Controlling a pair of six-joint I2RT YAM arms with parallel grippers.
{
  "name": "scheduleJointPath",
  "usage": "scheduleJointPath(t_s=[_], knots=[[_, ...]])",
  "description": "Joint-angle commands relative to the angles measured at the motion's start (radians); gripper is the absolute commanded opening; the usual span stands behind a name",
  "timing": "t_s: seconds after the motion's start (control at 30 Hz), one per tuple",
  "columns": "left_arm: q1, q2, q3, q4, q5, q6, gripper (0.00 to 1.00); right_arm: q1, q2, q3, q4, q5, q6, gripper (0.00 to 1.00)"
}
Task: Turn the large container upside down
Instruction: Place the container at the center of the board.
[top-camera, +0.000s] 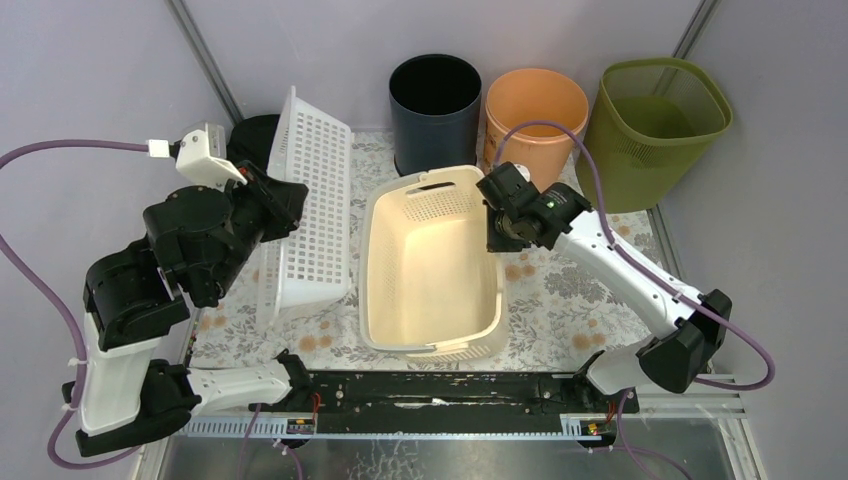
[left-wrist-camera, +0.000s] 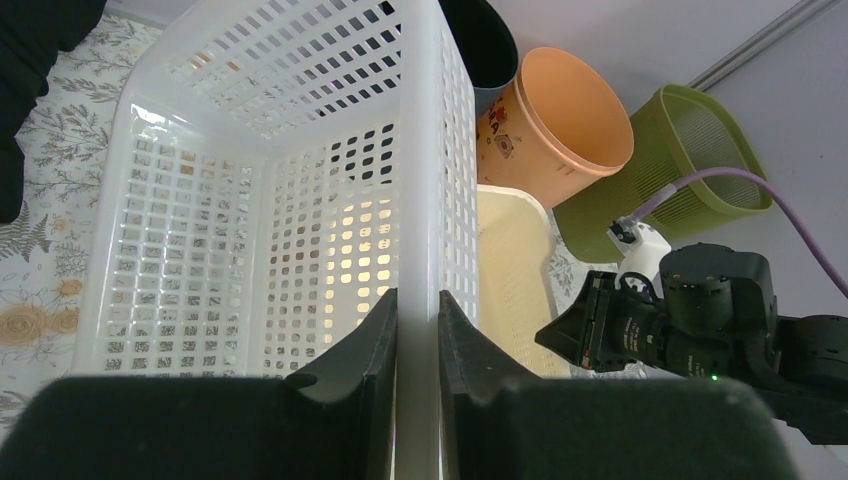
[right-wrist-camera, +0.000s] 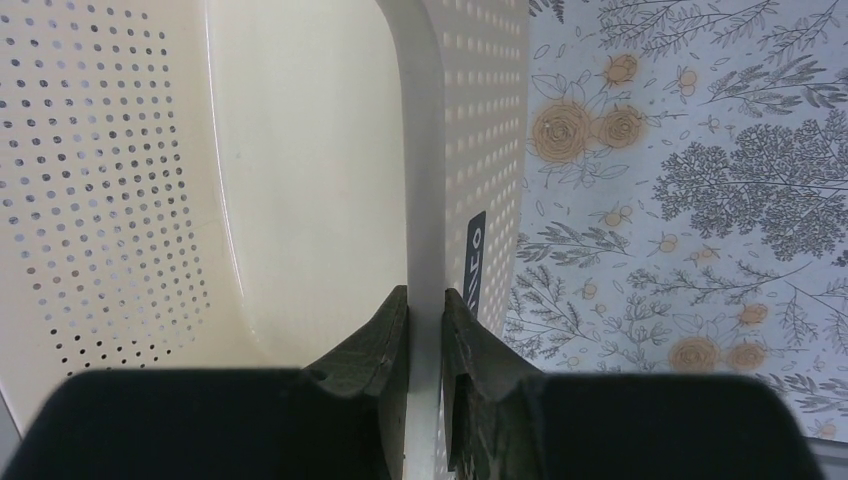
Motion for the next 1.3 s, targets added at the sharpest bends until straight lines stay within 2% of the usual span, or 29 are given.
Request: scheduleJointPath(t_s=[0.0, 0.43, 0.67, 0.73, 0.87, 0.97, 1.27], knots=[[0.004, 0.003, -0.001, 0.058, -0.014, -0.016, 0.18, -0.029, -0.075, 0.051, 0.018, 0.025, -0.026, 0.11], [0.004, 0.026, -0.015, 0.075, 0.001, -0.014, 0.17, -0.295, -0.198, -0.034, 0.009, -0.073, -0.159, 0.12], [0.004, 0.067, 0.027, 0.065, 0.016, 0.014, 0.17, -0.43, -0.23, -0.082, 0.025, -0.142, -0.228, 0.13], [0.004, 0.069, 0.026, 0.066, 0.017, 0.016, 0.18, -0.452, -0.233, -0.096, 0.025, -0.148, -0.238, 0.17], [0.004, 0.065, 0.007, 0.076, 0.017, 0.016, 0.17, -0.47, -0.236, -0.127, 0.027, -0.144, -0.247, 0.33], [0.004, 0.062, -0.009, 0.087, 0.024, 0.016, 0.17, -0.474, -0.238, -0.153, 0.033, -0.133, -0.25, 0.39], [0.004, 0.064, -0.048, 0.101, 0.04, 0.016, 0.17, -0.511, -0.249, -0.263, 0.069, -0.126, -0.26, 0.4]])
